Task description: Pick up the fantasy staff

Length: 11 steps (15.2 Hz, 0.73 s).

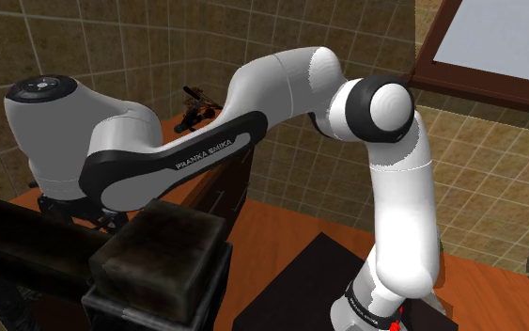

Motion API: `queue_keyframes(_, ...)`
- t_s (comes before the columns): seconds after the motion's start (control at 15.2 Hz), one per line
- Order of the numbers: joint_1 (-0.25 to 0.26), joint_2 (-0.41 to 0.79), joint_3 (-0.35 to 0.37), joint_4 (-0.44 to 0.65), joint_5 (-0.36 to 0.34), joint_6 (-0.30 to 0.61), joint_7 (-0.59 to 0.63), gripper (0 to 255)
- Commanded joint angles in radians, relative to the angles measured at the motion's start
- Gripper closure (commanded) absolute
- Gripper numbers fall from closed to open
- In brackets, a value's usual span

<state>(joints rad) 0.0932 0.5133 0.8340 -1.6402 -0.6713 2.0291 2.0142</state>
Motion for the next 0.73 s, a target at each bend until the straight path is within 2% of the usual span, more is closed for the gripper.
queue_keyframes(0.0, 0.002, 0.007, -0.005, -0.013, -0.009, 0.016, 0.011, 0)
queue_keyframes(0.13, 0.002, 0.007, -0.005, -0.013, -0.009, 0.016, 0.011, 0)
queue_keyframes(0.2, 0.002, 0.006, -0.005, -0.013, -0.009, 0.017, 0.011, 255)
queue_keyframes(0.66, 0.002, 0.006, -0.005, -0.013, -0.009, 0.016, 0.011, 255)
